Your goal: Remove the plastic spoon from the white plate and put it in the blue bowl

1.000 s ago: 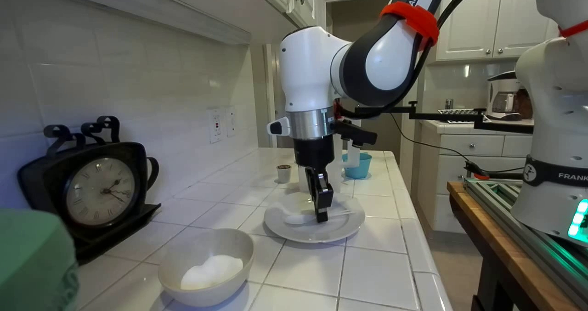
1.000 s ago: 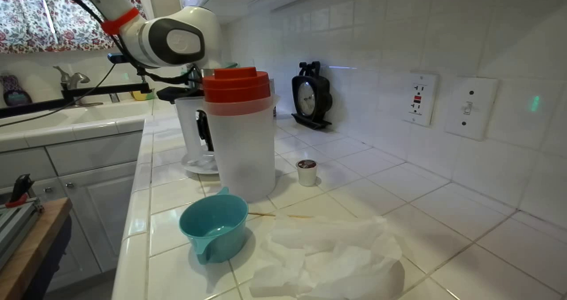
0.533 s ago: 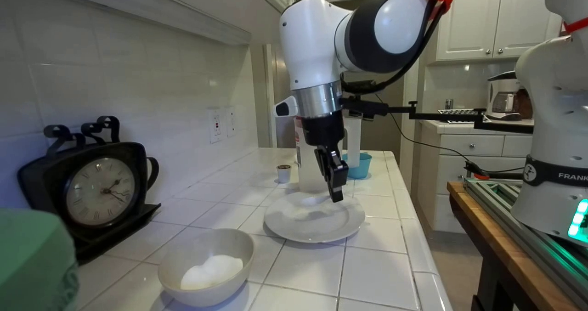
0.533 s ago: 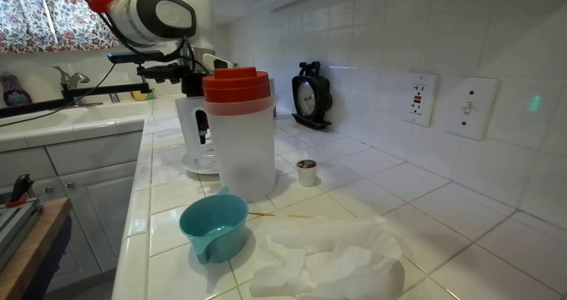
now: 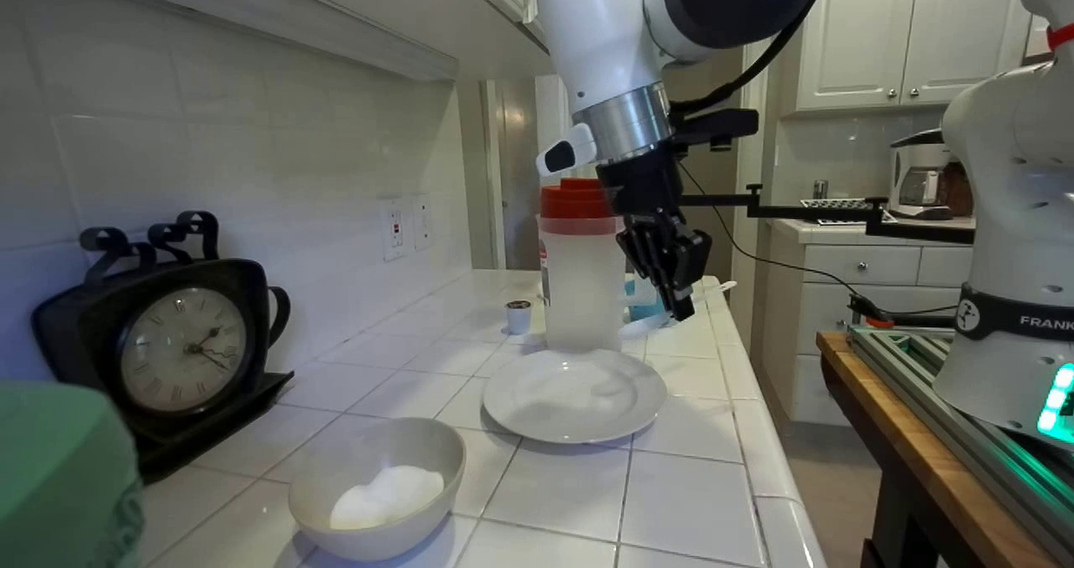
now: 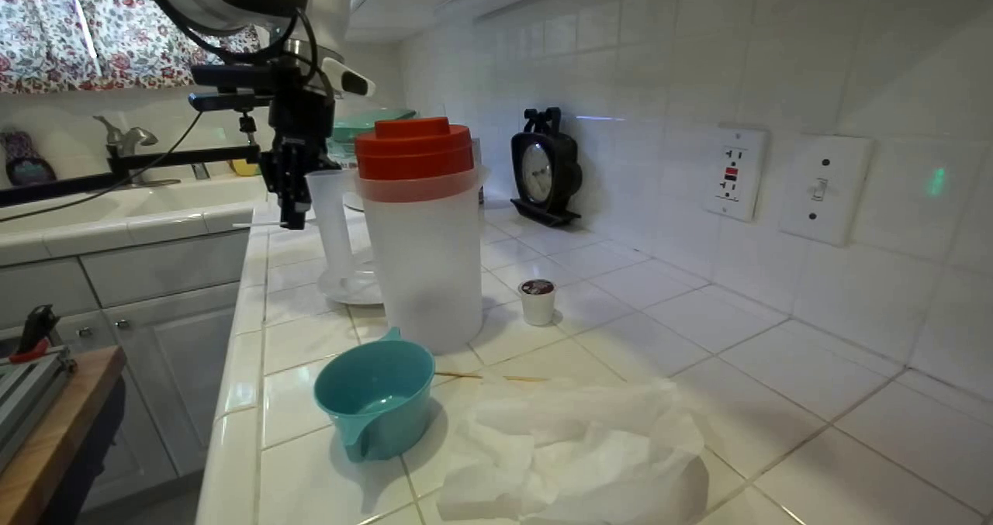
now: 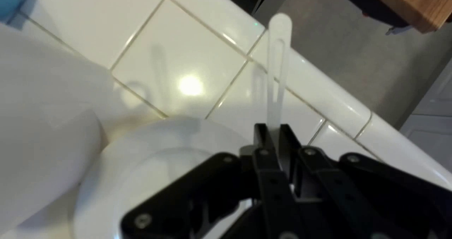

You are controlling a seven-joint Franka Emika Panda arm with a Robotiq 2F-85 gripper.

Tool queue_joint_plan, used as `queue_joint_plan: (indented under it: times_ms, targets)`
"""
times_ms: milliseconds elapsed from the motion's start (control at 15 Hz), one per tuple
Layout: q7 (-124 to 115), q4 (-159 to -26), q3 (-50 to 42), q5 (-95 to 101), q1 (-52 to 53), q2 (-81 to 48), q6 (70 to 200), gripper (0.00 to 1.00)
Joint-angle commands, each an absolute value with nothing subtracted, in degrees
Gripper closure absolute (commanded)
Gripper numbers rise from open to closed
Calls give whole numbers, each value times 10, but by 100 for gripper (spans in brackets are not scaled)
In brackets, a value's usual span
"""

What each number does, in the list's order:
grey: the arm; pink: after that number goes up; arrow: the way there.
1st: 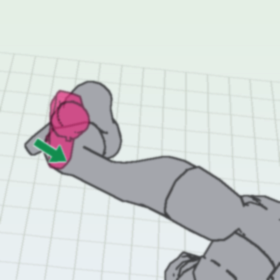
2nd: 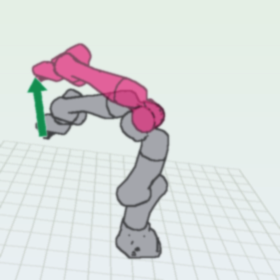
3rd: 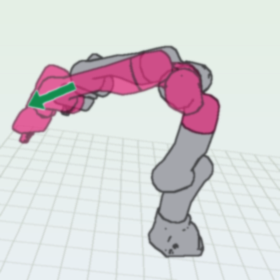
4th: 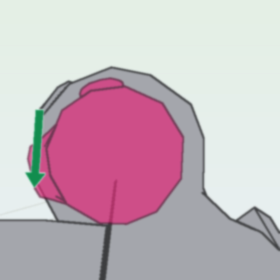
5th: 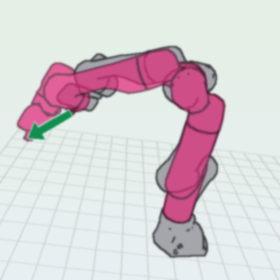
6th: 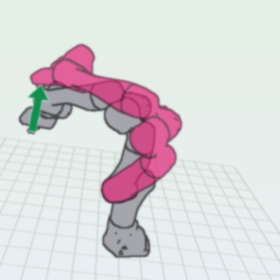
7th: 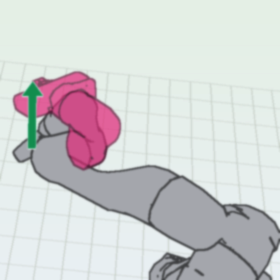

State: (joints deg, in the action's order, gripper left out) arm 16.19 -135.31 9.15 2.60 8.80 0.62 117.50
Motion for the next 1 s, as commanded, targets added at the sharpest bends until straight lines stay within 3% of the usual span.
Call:
queue_joint_plan:
  times_ms: [0,400,933]
  targets:
    - [228,-1384,85,16,87,51,1129,97]
    - [253,-1419,66,52,83,102,1055,97]
    - [297,-1471,15,120,49,137,1063,97]
